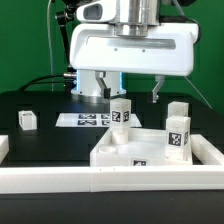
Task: Assemble square table
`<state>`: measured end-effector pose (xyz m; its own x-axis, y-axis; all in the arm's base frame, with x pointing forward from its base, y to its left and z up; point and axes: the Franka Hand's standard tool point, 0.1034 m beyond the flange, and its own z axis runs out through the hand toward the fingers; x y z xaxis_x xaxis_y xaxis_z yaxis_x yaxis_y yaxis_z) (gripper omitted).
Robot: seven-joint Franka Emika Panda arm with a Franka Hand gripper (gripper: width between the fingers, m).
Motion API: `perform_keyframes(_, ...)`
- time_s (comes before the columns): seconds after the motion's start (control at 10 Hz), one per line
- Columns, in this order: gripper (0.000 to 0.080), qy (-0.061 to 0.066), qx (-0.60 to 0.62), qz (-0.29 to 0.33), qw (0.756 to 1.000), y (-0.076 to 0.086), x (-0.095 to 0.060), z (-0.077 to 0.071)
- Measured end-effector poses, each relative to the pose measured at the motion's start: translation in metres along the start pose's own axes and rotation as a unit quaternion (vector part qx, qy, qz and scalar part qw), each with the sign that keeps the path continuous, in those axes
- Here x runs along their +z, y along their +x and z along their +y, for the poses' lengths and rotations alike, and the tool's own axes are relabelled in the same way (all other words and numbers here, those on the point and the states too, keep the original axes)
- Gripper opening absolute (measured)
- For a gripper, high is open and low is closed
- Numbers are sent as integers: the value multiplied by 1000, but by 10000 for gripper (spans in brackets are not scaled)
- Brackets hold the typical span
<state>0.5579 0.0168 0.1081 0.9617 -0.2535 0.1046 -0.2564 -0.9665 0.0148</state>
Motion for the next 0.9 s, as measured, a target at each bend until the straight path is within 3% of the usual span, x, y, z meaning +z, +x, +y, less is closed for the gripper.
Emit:
perform_keyframes(0.2, 649, -2, -65, 0, 998, 0, 1, 3)
perform_keyframes(0.3, 649, -17, -170, 11, 985, 2, 7, 10)
perform_keyframes(0.5, 649, -30, -305, 13, 952, -7, 17, 41)
perform_keyframes(0.6, 649, -29, -341, 2, 940, -7, 16, 47)
perform_keyframes(0.9, 649, -29, -375, -3, 927, -6, 15, 47)
